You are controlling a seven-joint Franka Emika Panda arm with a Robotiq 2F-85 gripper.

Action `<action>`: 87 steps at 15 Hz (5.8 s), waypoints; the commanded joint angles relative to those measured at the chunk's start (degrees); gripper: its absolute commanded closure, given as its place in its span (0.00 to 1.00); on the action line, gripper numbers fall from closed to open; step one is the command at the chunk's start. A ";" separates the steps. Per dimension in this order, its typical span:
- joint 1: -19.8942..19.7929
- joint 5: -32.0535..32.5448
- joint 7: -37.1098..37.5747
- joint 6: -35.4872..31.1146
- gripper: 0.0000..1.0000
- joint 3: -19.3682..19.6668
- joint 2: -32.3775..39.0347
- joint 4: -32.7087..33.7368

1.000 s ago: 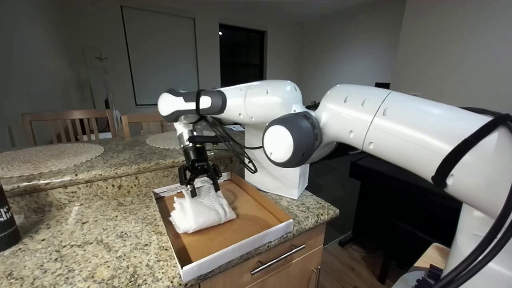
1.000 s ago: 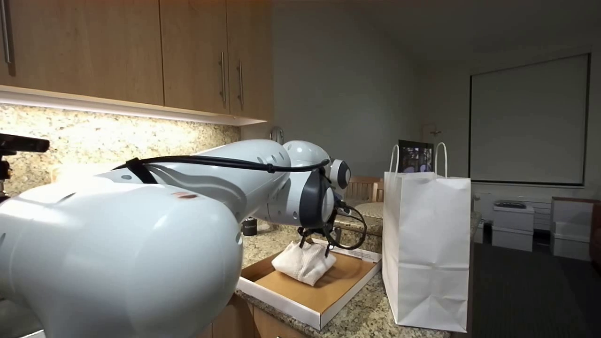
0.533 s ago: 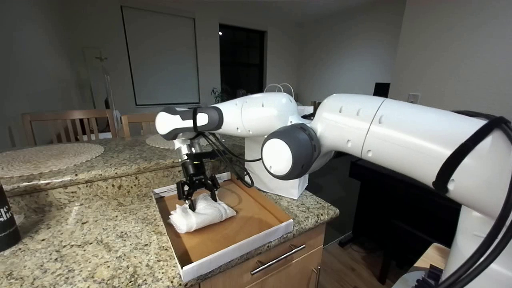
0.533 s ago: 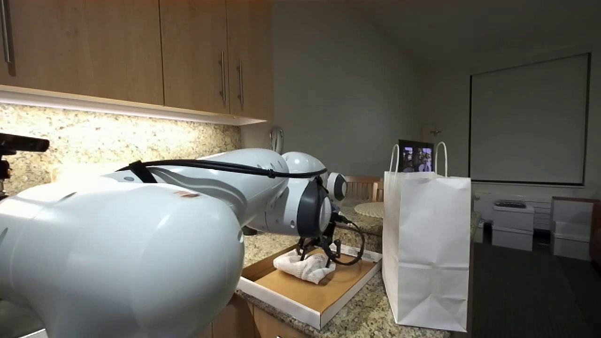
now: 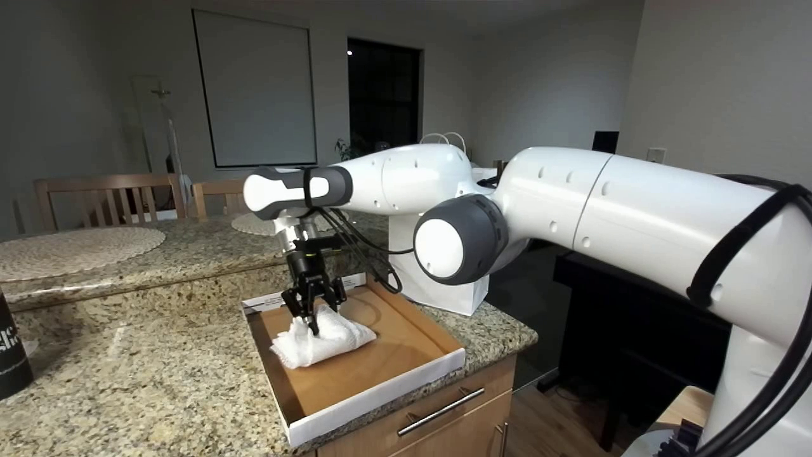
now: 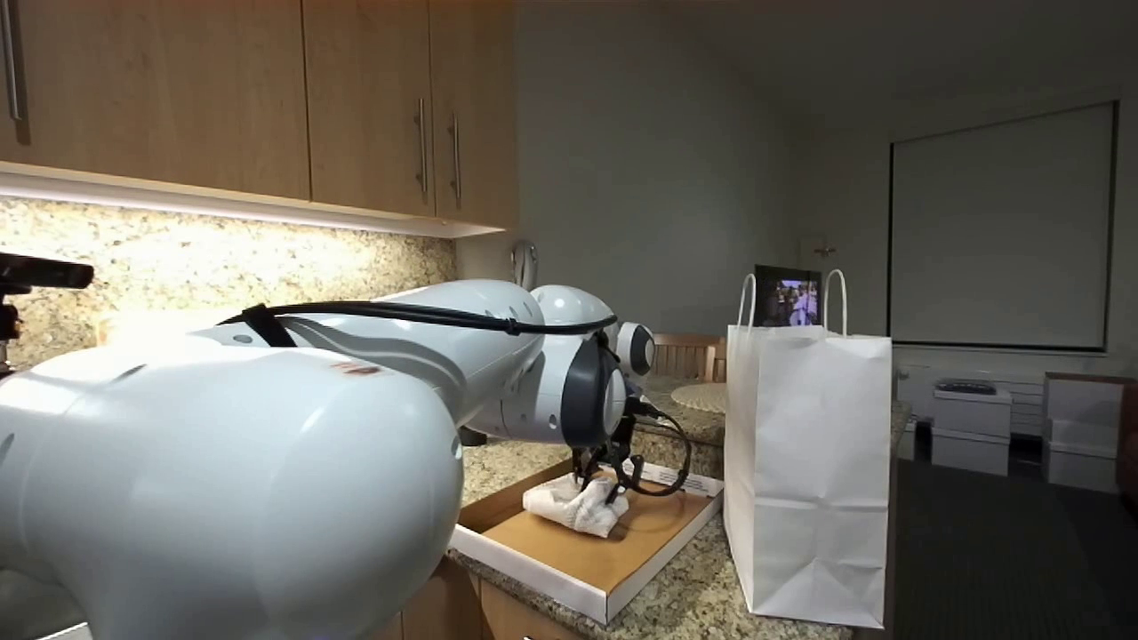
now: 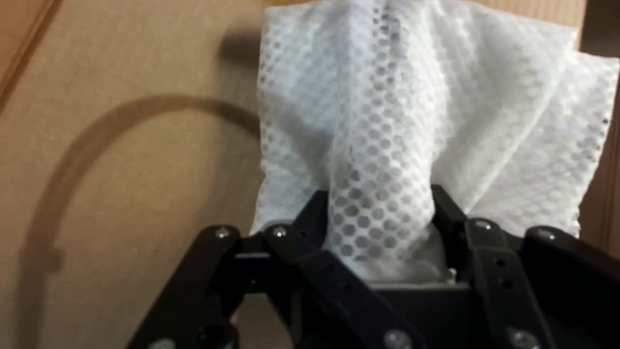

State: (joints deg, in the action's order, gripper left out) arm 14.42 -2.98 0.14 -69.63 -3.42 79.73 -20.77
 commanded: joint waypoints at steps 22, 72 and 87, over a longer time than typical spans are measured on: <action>-2.38 -2.78 3.57 1.82 0.90 -2.83 -14.51 0.98; -41.91 -9.68 -22.03 13.57 0.92 -0.55 -43.35 0.52; -36.28 -7.98 -16.77 3.39 0.92 1.00 -38.67 0.11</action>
State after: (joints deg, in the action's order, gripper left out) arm -21.58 -11.50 -19.20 -62.41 -2.90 39.47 -20.39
